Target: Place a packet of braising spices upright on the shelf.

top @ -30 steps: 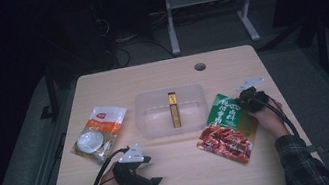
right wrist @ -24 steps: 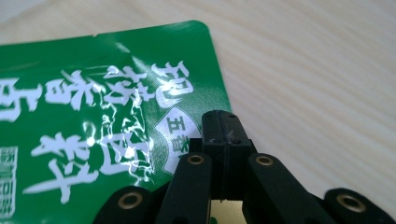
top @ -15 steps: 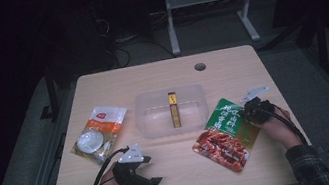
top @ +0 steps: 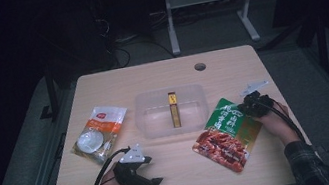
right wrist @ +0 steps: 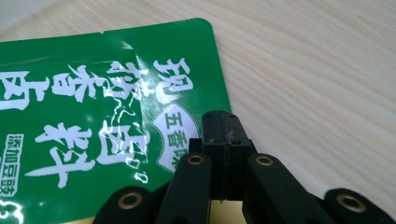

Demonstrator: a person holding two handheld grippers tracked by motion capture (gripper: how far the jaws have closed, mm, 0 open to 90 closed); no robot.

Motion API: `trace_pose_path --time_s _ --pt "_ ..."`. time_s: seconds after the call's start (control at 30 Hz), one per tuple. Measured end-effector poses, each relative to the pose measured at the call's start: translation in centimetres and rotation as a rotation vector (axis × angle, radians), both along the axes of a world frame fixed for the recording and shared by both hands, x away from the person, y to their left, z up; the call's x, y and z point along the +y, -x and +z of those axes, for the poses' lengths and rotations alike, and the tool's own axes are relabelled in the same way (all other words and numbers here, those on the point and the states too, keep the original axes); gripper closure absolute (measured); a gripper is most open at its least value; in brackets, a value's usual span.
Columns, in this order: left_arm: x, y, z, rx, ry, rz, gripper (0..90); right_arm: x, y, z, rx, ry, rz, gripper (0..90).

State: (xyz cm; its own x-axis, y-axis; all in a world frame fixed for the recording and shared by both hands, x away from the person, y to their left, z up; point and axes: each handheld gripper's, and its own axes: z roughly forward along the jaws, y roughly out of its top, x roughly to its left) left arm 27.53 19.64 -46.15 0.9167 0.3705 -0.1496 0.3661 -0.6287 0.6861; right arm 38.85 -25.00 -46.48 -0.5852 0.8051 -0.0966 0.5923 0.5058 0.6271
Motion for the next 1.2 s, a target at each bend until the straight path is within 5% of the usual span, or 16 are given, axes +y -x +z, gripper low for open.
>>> trace_pose_path --time_s 0.27,0.6,1.2 --pt "0.0 0.0 0.0 0.002 0.001 0.003 15.5 -0.3 0.5 0.2 0.024 0.016 0.012 90.0" --pt "0.0 0.0 0.0 -0.001 0.001 0.002 15.5 -0.4 3.4 0.6 0.077 0.028 0.063 90.0" --pt "0.1 0.0 0.1 -0.003 0.001 0.007 15.6 2.6 8.6 0.8 0.165 -0.06 0.22 90.0"
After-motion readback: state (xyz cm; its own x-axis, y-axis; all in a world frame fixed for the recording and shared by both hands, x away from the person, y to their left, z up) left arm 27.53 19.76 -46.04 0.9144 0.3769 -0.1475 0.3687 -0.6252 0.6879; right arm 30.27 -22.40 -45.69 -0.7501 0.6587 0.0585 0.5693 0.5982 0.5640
